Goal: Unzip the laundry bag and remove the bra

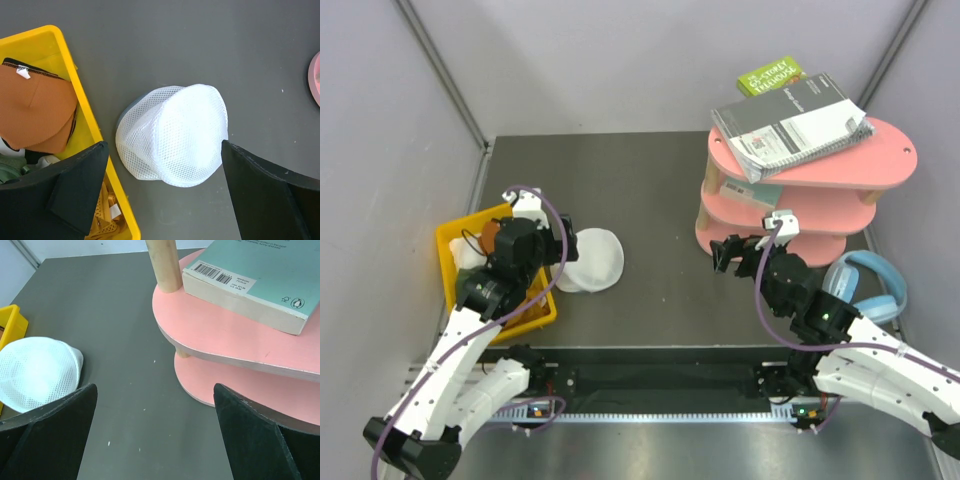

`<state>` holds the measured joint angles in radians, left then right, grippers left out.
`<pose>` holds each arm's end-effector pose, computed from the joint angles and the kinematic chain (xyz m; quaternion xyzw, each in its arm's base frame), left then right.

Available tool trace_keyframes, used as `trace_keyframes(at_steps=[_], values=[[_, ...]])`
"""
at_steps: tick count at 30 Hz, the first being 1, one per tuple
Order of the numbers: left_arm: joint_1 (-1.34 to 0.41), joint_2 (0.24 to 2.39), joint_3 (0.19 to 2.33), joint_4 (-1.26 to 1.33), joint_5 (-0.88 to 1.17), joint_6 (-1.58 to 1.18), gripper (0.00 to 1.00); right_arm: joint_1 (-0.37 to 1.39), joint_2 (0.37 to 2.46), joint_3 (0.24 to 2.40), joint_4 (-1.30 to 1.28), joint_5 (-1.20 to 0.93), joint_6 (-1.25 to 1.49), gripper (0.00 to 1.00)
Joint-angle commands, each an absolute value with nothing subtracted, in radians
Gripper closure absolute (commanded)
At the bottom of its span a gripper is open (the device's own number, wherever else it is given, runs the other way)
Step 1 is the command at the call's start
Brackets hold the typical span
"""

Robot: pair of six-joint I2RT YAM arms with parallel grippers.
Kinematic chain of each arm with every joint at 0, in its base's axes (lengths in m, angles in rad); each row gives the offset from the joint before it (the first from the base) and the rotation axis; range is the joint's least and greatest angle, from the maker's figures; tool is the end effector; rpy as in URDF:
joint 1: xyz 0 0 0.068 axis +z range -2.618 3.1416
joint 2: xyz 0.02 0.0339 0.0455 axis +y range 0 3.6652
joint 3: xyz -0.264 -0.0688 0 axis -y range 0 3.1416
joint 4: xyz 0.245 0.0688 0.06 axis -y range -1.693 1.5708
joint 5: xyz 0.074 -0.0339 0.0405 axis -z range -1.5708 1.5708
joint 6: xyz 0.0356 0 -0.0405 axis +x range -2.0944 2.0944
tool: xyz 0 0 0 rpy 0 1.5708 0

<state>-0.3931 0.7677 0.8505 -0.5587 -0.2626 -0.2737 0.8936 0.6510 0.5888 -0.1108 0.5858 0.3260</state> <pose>0.1565 -0.0549 0.3272 -0.0175 0.8491 -0.0632 0.5242 0.1158 0.1126 0.3003 -0.0269 0.7556 0.1716 0.6315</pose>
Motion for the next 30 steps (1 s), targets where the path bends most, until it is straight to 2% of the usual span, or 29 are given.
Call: trace_keyframes(at_steps=[1,10,16,27,29,30], values=[[-0.393,0.759,0.848,-0.508,-0.267,-0.265,0.01,0.885,0.647,0.586,-0.069,0.598,0.336,0.00],[-0.393,0.828,0.815,-0.520,-0.253,-0.377,0.01,0.887,0.630,0.571,-0.071,0.594,0.337,0.00],[-0.393,0.887,0.689,-0.430,-0.207,-0.489,0.01,0.885,0.638,0.560,-0.072,0.557,0.347,0.00],[-0.393,1.003,0.623,-0.318,-0.245,-0.528,0.02,0.885,0.689,0.545,-0.045,0.522,0.347,0.00],[-0.393,1.017,0.614,-0.305,-0.244,-0.528,0.10,0.885,0.696,0.546,-0.043,0.515,0.348,0.00],[-0.393,1.022,0.614,-0.298,-0.241,-0.531,0.23,0.887,0.699,0.546,-0.041,0.509,0.348,0.00]])
